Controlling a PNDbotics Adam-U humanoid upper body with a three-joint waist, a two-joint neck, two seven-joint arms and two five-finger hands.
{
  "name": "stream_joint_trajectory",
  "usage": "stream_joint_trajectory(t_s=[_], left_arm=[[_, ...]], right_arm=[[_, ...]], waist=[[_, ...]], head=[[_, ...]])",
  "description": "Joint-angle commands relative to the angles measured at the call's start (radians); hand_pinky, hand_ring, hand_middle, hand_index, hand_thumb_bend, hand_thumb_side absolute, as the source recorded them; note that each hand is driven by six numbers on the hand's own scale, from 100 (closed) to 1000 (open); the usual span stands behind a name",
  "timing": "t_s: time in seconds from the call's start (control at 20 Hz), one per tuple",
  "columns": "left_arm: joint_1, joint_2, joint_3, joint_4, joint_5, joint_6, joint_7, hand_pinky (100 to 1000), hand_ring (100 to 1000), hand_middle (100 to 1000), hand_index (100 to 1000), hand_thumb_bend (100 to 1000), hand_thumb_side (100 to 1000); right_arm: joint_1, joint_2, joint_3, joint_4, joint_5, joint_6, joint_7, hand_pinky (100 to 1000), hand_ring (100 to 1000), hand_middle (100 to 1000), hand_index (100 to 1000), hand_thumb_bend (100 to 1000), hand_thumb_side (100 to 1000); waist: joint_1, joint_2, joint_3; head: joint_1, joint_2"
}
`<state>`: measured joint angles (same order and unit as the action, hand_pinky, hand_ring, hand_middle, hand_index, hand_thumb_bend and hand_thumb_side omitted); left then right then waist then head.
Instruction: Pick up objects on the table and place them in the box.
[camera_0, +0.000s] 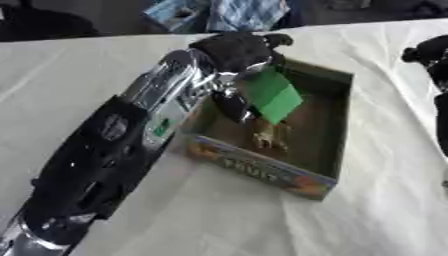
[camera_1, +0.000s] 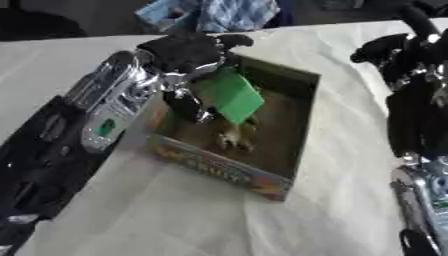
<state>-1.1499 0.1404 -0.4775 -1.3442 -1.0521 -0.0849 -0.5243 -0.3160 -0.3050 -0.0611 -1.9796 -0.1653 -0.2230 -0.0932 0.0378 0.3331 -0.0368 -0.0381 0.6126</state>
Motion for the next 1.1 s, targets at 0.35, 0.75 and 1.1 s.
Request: stream_joint_trajectory(t_s=[0.35, 0.75, 1.1], left_arm=[[0.000, 0.026, 0.007, -0.046, -0.114, -0.056, 0.026, 903, 857, 1000, 823, 824, 1000], [0.012, 0.044, 0.036, -0.094, -0.155, -0.001, 0.083, 919, 916, 1000, 866, 822, 1000], [0.032, 0.063, 0.070, -0.174, -0.100, 0.080, 0.195, 892, 915, 1000, 880, 801, 1000]], right_arm=[[-0.006, -0.009, -0.004, -0.020, -0.006, 0.002, 0.002, 783, 604, 574, 921, 268, 1000], [-0.002, -0.009, -0.007, -0.020, -0.006, 0.001, 0.000, 782, 604, 574, 921, 268, 1000], [0.000, -0.008, -0.010, -0.020, -0.008, -0.002, -0.005, 782, 605, 574, 920, 268, 1000]], waist=[[-0.007, -0.020, 0.005], [-0.011, -0.023, 0.012], [-0.021, -0.028, 0.022]], head=[[-0.005, -0.019], [-0.008, -0.028], [-0.016, -0.037]])
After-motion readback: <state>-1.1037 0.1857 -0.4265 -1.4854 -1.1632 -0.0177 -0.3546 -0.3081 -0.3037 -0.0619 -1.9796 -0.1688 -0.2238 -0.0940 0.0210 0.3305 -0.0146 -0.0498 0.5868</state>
